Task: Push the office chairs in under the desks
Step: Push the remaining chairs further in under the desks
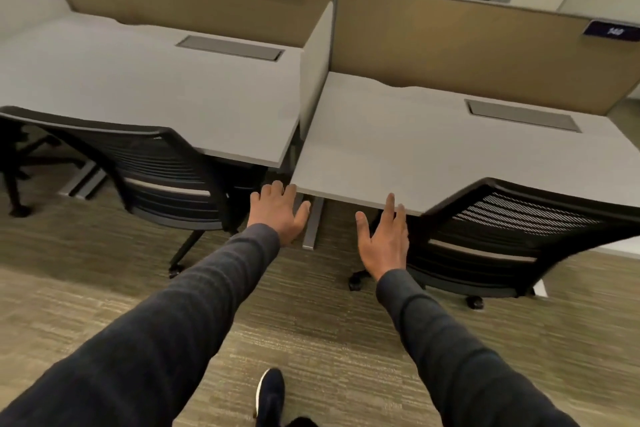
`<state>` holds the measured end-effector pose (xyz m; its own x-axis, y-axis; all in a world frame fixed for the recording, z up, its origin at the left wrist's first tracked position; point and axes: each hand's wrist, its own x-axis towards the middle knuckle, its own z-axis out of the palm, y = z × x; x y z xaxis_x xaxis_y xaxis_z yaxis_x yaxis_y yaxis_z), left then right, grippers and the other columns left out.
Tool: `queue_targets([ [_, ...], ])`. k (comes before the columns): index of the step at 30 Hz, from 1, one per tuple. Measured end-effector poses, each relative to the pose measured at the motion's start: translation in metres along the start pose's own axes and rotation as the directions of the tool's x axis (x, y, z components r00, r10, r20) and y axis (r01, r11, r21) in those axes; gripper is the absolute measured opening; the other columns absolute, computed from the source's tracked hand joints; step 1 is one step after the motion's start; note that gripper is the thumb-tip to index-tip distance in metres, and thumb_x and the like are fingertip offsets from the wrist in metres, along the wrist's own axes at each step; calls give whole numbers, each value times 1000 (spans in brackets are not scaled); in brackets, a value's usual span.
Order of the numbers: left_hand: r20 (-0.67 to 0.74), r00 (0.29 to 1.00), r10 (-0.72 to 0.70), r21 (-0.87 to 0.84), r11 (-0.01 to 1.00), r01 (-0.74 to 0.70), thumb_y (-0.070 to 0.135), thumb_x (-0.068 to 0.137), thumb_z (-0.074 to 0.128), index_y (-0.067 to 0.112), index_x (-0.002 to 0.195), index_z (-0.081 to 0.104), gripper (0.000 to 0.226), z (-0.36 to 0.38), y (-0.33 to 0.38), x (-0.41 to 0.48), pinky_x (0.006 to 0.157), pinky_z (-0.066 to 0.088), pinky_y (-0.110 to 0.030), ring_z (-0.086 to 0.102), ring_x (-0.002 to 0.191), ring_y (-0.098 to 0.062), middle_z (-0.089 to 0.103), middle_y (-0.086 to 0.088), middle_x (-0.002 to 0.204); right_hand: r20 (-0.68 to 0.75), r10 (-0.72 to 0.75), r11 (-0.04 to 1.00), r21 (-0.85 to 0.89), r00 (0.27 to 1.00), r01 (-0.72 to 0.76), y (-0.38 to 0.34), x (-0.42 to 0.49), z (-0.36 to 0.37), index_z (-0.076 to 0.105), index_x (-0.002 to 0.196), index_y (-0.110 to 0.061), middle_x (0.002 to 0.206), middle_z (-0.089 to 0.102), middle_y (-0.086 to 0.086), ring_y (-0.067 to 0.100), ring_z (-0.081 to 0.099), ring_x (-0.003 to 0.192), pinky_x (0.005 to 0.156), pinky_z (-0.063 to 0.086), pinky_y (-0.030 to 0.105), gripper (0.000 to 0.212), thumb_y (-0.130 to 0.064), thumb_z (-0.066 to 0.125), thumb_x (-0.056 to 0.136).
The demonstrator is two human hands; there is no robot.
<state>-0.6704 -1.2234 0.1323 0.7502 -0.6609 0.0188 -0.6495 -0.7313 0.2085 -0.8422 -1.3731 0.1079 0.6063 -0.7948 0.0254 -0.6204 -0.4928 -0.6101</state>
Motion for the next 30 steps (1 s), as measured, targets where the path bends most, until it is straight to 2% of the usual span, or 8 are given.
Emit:
queue_targets([
  [7,2,1000,-8,0,1000,8,66,85,20,24,137,40,70,-19,-78,46,99,34,-49,43,119,-28,47,-8,129,44,23,999,46,999,-25,-74,37,61,-6,159,-32,169,-1,9,30,6,154,123,13,52,85,-70,33,95],
  [10,-5,1000,-26,-5,1000,26,63,88,24,23,135,44,64,-34,-105,62,100,32,-50,42,122,-30,49,-10,132,68,23,999,44,997,-26,-106,48,82,-6,159,-32,169,-1,9,28,4,155,122,12,52,84,-71,31,95],
  [13,-8,999,-44,-24,999,44,59,94,29,21,140,41,61,-48,-128,73,105,31,-51,40,127,-31,46,-11,138,96,4,998,55,995,-10,-134,53,99,-6,159,-34,169,1,8,27,4,155,122,12,50,84,-73,30,94],
  [22,-160,986,-38,9,999,40,55,98,30,18,143,42,59,-111,-206,117,98,31,-47,43,124,-33,48,-11,136,93,-64,994,91,994,56,-229,71,141,1,160,-28,168,11,12,30,14,153,121,18,47,88,-78,24,91],
  [27,-188,980,-66,13,997,70,56,98,29,18,141,45,59,-148,-286,132,99,30,-48,42,124,-33,48,-12,136,105,-58,984,172,993,39,-298,66,178,3,160,-27,168,11,9,29,14,153,120,19,47,89,-78,26,91],
  [30,-172,980,-95,42,994,104,57,98,27,18,140,45,61,-166,-348,133,100,30,-49,42,125,-33,47,-12,137,109,-24,969,246,994,-3,-344,62,202,6,160,-25,166,14,10,31,23,150,117,25,45,89,-77,28,92],
])
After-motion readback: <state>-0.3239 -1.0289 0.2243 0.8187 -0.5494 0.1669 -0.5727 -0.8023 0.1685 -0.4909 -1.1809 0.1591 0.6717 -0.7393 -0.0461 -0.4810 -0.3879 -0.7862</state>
